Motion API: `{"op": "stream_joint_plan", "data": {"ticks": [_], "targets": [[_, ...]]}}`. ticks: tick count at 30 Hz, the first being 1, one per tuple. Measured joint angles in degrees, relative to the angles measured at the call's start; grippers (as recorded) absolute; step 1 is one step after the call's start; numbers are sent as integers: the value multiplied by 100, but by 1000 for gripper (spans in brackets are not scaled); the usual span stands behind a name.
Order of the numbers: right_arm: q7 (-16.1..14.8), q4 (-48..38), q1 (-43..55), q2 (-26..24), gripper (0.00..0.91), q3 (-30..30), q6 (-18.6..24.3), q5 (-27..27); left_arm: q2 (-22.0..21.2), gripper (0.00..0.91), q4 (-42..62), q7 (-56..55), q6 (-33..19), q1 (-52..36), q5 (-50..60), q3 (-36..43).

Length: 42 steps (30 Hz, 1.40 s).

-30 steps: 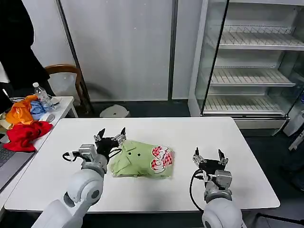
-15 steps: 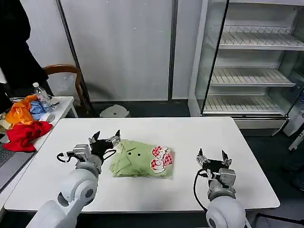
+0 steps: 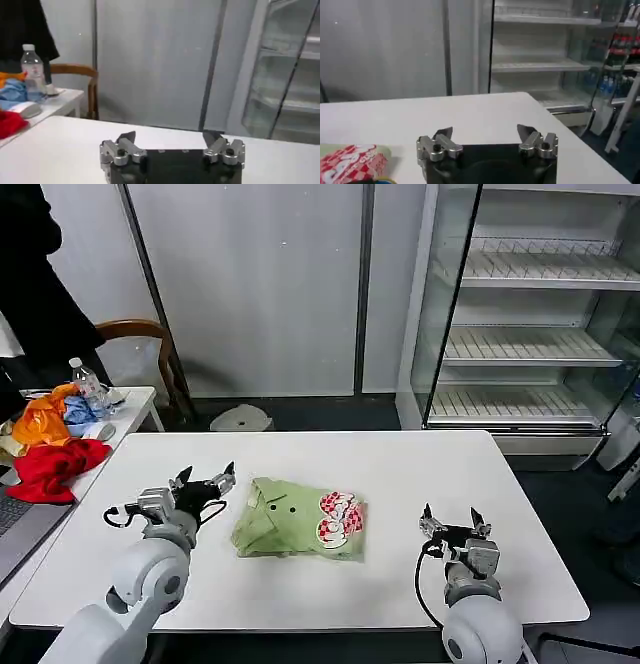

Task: Fold and organize the clothes.

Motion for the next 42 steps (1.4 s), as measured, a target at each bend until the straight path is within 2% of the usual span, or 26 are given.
{"op": "stream_joint_plan", "data": {"ticks": [20,42], "targets": [[-121,-77,-46,-183,907,23,-12,65,219,907,280,36,-94,54,-104,-152],[-87,-55,-8,-175,907,-22,-19,54,184,907,273,27,-109,135,-85,-144]]}}
